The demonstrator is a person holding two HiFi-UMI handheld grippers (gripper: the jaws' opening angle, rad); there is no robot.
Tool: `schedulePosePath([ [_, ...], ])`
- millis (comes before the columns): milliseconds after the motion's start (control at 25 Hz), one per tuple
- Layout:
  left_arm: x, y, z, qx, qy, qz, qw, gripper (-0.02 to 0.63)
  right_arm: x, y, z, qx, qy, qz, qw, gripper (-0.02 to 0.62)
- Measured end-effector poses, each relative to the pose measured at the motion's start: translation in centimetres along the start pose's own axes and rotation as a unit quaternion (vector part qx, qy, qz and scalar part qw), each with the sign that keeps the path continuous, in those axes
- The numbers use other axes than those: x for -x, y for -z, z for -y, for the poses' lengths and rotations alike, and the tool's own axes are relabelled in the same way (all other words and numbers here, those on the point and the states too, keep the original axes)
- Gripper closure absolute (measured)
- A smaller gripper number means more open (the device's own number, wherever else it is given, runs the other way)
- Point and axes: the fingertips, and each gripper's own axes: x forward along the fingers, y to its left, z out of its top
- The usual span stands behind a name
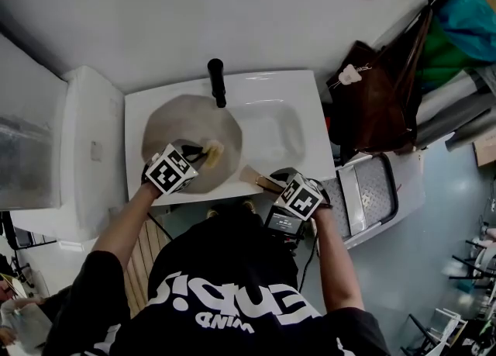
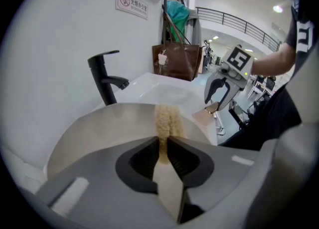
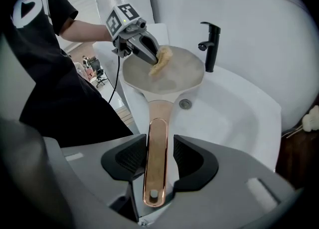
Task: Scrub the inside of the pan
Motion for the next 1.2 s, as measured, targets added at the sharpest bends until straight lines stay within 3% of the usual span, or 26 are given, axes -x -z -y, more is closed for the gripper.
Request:
schedulePosePath([
  [160, 1.5, -1.9, 0.3, 0.002, -0.005, 0.026, 0.9996, 0.557, 3.3, -1.3, 0.8, 0.004, 0.028, 0.02, 0.999, 0.43],
  [360, 4.4, -5.5, 0.9, -0.001, -0.007, 0.072, 0.9974, 0.557, 9.1, -7.9, 0.4, 0.025, 0.048, 0.112, 0.992, 0.433],
  [480, 6.7, -7.8, 1.4, 0.013, -0.005, 0.113, 0.9934, 0.557, 12.4, -12.0, -0.3, 0.046, 0.079, 0.193, 0.977, 0.566],
  [640, 9.3, -10.0, 2.2, 0.018, -0.01, 0.164, 0.9863, 0.557, 15.6, -15.5, -1.4, 0.062, 0.116, 0.289, 0.948, 0.586],
  [800, 10.8, -11.6, 2.5, 0.031, -0.014, 0.24, 0.9703, 0.557, 17.5, -16.5, -0.5, 0.029, 0.173, 0.355, 0.919, 0.586],
  [960, 11.7, -11.7, 1.8, 0.046, -0.053, 0.302, 0.9509, 0.557, 18.7, -16.5, 0.8, -0.006, 0.217, 0.4, 0.89, 0.586],
  [1120, 11.8, -11.0, 1.5, 0.059, -0.088, 0.349, 0.9313, 0.557, 18.7, -16.0, 1.2, -0.052, 0.226, 0.444, 0.866, 0.586],
  [1200, 11.6, -10.5, 1.4, 0.064, -0.104, 0.363, 0.9239, 0.557, 17.9, -15.4, 1.4, -0.072, 0.227, 0.453, 0.859, 0.586],
])
